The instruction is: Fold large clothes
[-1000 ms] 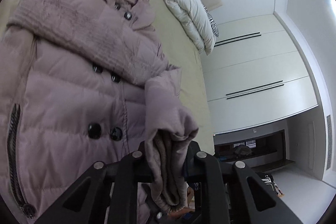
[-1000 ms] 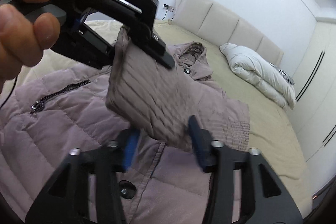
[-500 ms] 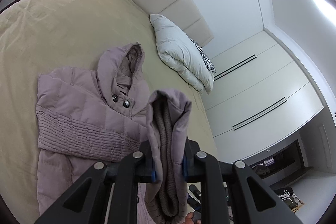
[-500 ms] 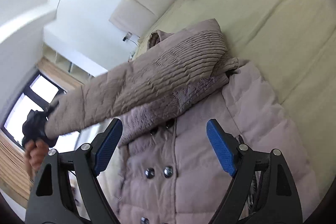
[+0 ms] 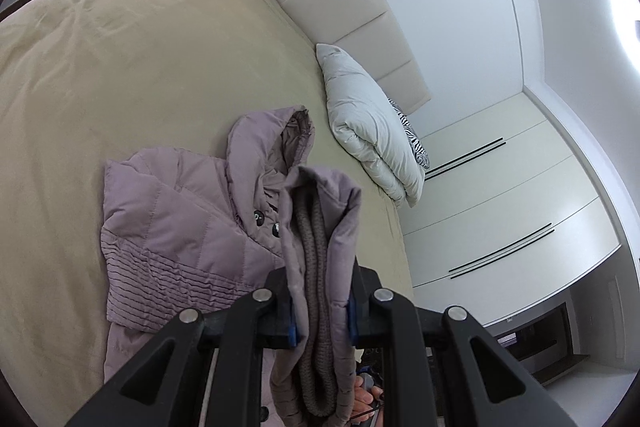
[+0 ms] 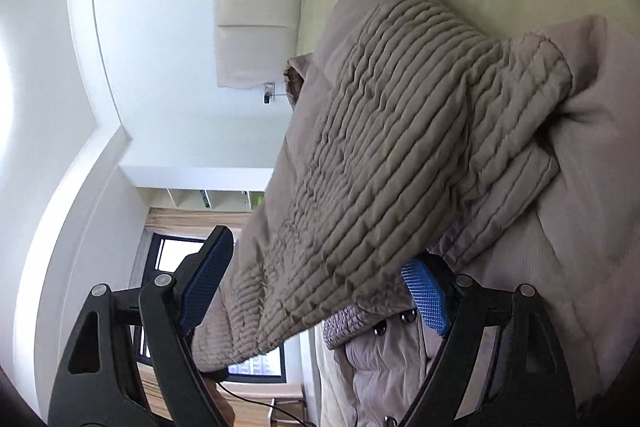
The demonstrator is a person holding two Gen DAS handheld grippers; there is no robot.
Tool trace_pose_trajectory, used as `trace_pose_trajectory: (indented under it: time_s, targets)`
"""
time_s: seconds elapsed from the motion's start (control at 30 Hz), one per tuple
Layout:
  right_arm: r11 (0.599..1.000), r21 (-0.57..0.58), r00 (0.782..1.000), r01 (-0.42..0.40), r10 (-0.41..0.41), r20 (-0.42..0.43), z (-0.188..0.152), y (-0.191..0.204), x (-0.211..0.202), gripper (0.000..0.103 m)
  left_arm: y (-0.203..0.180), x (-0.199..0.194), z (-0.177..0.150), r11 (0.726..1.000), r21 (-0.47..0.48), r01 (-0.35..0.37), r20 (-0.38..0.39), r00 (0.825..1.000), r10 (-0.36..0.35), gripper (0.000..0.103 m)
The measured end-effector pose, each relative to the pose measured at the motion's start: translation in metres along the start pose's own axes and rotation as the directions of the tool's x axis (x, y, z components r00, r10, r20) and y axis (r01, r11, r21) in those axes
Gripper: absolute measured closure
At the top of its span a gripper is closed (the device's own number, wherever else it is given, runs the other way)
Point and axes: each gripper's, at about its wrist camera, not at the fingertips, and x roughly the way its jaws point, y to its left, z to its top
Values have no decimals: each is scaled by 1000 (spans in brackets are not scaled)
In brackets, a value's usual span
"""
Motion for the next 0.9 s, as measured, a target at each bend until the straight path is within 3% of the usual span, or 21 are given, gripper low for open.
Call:
trace_pose_trajectory:
  time_s: [0.17, 0.33, 0.5, 0.6, 0.67, 0.73, 0.8, 0.9]
  targets:
    - [999, 47, 992, 9, -15, 128, 28, -16, -23, 21, 41, 17, 7, 996, -86, -24, -13, 1000, 23, 84]
    - [996, 88, 957, 11, -36, 288, 49, -29, -58, 21, 77, 52, 4, 988, -117, -103, -68, 993, 95, 84]
    - [997, 71, 952, 44, -64, 301, 67, -32, -63, 24, 118, 82, -5, 971, -164, -175, -100, 982, 160, 82]
    - [997, 57, 959, 42, -56, 279, 66, -29, -74, 25, 140, 89, -6, 954, -183, -236, -124, 968, 216, 70]
    - [998, 34, 963, 56, -63, 261, 60, -27, -88, 25, 147, 85, -6, 957, -188, -221, -127, 972, 200, 70]
    - [996, -10, 962, 89, -84, 261, 51, -17, -102, 24, 147, 73, -5, 953, -172, -248, -108, 967, 232, 63]
    - [983, -66, 947, 173, -148, 286, 44, 3, -119, 23, 145, 55, -1, 946, -150, -289, -68, 957, 281, 60]
    - [928, -230, 926, 294, -217, 309, 40, 54, -120, 23, 123, 30, 3, 925, -69, -374, 49, 925, 378, 60]
